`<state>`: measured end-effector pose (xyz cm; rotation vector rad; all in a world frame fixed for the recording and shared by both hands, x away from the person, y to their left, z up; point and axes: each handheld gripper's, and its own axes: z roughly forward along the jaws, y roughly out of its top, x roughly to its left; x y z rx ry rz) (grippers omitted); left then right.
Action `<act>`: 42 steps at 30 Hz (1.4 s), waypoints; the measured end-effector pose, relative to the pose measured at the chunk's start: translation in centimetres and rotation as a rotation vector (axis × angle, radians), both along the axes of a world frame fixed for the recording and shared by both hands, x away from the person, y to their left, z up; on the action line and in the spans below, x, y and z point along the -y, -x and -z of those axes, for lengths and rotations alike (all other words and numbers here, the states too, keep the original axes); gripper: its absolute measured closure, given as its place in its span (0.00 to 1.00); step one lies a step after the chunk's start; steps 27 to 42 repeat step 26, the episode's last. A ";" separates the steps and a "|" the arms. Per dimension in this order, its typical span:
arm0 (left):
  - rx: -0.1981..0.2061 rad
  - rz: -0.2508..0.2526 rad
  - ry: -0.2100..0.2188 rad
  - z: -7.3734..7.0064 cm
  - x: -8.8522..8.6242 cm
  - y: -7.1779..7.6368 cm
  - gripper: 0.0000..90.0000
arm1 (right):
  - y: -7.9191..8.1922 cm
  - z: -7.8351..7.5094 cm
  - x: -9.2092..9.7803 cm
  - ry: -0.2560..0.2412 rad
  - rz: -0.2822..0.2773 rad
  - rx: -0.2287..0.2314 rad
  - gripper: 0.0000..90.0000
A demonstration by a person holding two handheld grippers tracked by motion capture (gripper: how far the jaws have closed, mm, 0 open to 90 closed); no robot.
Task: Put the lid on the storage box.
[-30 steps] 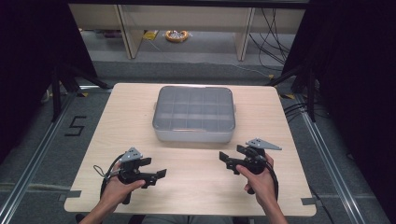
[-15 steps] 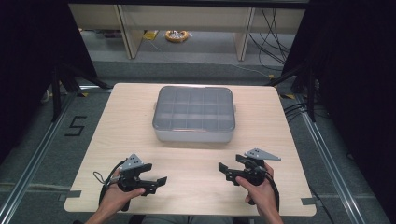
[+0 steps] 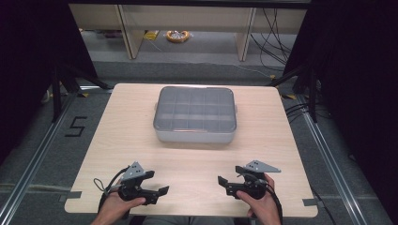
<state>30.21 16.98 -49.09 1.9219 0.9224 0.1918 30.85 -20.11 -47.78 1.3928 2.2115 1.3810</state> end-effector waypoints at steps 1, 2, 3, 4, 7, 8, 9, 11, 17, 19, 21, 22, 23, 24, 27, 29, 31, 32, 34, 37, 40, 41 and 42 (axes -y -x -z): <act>-0.001 -0.001 -0.010 -0.1 0.0 0.1 0.17 | 0.4 0.0 -0.1 -0.010 0.000 -0.024 0.17; -0.003 0.009 -0.006 -0.1 -0.1 0.2 0.17 | 0.2 0.3 0.1 0.000 -0.026 0.019 0.17; 0.001 0.001 -0.003 -0.1 0.0 0.4 0.17 | 0.5 0.2 -0.1 0.003 -0.015 -0.001 0.17; -0.002 0.008 -0.020 -0.1 -0.1 0.5 0.17 | 0.7 0.4 0.0 0.016 -0.034 0.018 0.17; -0.012 0.006 -0.012 0.1 0.0 1.0 0.17 | 1.2 0.6 0.1 0.016 -0.048 0.010 0.17; -0.010 0.017 -0.027 0.1 -0.1 1.1 0.17 | 1.4 0.6 0.1 0.013 -0.055 0.004 0.18; -0.011 0.019 -0.027 0.1 -0.1 1.2 0.17 | 1.8 0.6 0.0 0.009 -0.044 -0.025 0.17; -0.022 0.009 -0.019 0.2 0.0 1.5 0.17 | 2.0 0.9 0.2 0.016 -0.063 -0.018 0.17; -0.018 0.029 -0.030 0.2 -0.1 1.9 0.17 | 3.0 1.3 0.4 0.025 -0.068 -0.028 0.17; -0.021 0.029 -0.032 0.2 -0.1 1.9 0.17 | 3.2 1.5 0.4 0.040 -0.074 -0.039 0.17; -0.022 0.025 -0.024 0.3 -0.1 1.9 0.17 | 3.6 1.4 0.2 0.034 -0.060 -0.065 0.17; -0.019 0.022 -0.023 0.3 -0.2 1.9 0.17 | 3.7 1.4 0.3 0.032 -0.069 -0.049 0.17; -0.023 0.018 -0.034 0.3 -0.2 1.9 0.17 | 3.7 1.6 0.2 0.019 -0.070 -0.046 0.17; -0.023 0.015 -0.020 0.3 -0.1 1.8 0.17 | 3.7 1.7 0.2 0.011 -0.070 -0.039 0.17; -0.028 0.018 -0.029 0.3 -0.3 1.8 0.17 | 3.6 1.6 0.4 0.042 -0.076 -0.033 0.17; -0.028 0.018 -0.029 0.3 -0.3 1.8 0.17 | 3.6 1.6 0.4 0.042 -0.076 -0.033 0.17; -0.028 0.018 -0.029 0.3 -0.3 1.8 0.17 | 3.6 1.6 0.4 0.042 -0.076 -0.033 0.17; -0.028 0.018 -0.029 0.3 -0.3 1.8 0.17 | 3.6 1.6 0.4 0.042 -0.076 -0.033 0.17; -0.028 0.018 -0.029 0.3 -0.3 1.8 0.17 | 3.6 1.6 0.4 0.042 -0.076 -0.033 0.17; -0.028 0.018 -0.029 0.3 -0.3 1.8 0.17 | 3.6 1.6 0.4 0.042 -0.076 -0.033 0.17; -0.028 0.018 -0.029 0.3 -0.3 1.8 0.17 | 3.6 1.6 0.4 0.042 -0.076 -0.033 0.17; -0.028 0.018 -0.029 0.3 -0.3 1.8 0.17 | 3.6 1.6 0.4 0.042 -0.076 -0.033 0.17; -0.028 0.018 -0.029 0.3 -0.3 1.8 0.17 | 3.6 1.6 0.4 0.042 -0.076 -0.033 0.17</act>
